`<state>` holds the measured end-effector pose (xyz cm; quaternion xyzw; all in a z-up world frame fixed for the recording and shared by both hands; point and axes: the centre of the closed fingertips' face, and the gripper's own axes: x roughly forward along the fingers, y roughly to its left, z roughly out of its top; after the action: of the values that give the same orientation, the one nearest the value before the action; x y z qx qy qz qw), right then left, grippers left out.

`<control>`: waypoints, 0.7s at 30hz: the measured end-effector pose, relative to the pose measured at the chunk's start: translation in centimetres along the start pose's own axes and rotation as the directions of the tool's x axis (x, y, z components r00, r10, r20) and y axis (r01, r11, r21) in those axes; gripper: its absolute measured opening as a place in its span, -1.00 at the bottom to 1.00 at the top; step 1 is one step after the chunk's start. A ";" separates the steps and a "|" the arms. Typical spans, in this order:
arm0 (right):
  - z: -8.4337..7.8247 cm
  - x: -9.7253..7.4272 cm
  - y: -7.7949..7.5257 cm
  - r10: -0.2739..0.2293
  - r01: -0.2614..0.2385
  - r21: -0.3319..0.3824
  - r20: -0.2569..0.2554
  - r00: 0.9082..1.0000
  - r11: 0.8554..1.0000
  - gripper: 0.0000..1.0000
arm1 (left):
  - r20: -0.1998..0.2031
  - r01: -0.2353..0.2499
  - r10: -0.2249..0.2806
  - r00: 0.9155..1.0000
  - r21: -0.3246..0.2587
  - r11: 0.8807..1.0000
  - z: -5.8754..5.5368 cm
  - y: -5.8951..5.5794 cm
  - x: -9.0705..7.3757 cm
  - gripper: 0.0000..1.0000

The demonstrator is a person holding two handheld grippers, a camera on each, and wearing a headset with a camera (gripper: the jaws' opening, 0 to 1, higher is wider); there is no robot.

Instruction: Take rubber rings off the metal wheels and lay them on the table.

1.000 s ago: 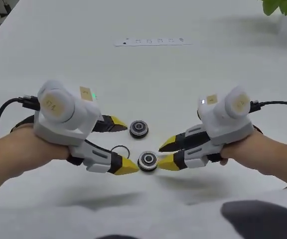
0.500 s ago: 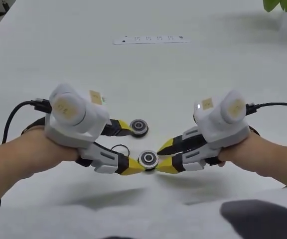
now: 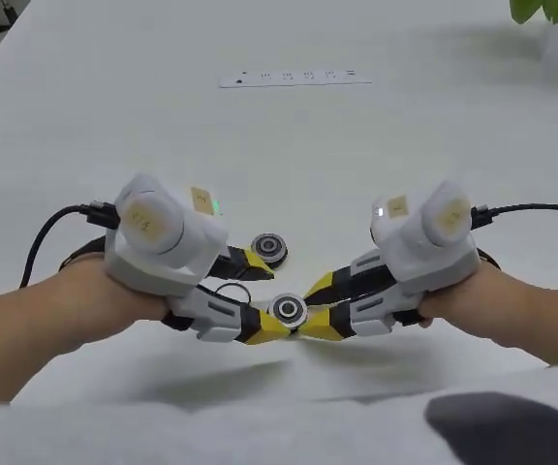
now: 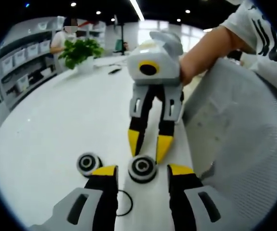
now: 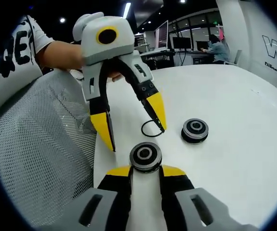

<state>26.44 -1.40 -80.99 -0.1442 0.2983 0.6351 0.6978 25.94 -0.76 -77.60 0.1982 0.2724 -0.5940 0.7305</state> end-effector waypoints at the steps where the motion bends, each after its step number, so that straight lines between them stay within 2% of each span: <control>1: 0.0 0.0 0.0 0.000 0.000 0.002 0.000 1.000 1.000 -0.62 | -0.001 0.000 0.000 1.000 0.001 1.000 -0.1 0.0 0.1 -0.18; 7: -0.1 0.0 0.0 0.000 0.000 0.010 0.003 1.000 1.000 -0.62 | -0.005 0.009 -0.009 1.000 -0.007 1.000 -0.2 -0.4 0.4 -0.29; 16: -0.2 0.1 -0.1 0.000 0.000 0.021 0.007 1.000 1.000 -0.61 | -0.006 0.012 -0.012 1.000 -0.006 1.000 -0.5 0.5 1.3 -0.48; 21: -0.1 0.1 0.0 -0.001 0.001 0.022 0.010 1.000 1.000 -0.61 | -0.010 0.012 -0.012 1.000 -0.004 1.000 -0.6 0.7 1.6 -0.55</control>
<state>26.44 -1.35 -81.15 -0.1335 0.3016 0.6322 0.7011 26.72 -1.40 -79.09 0.1981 0.2782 -0.5970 0.7259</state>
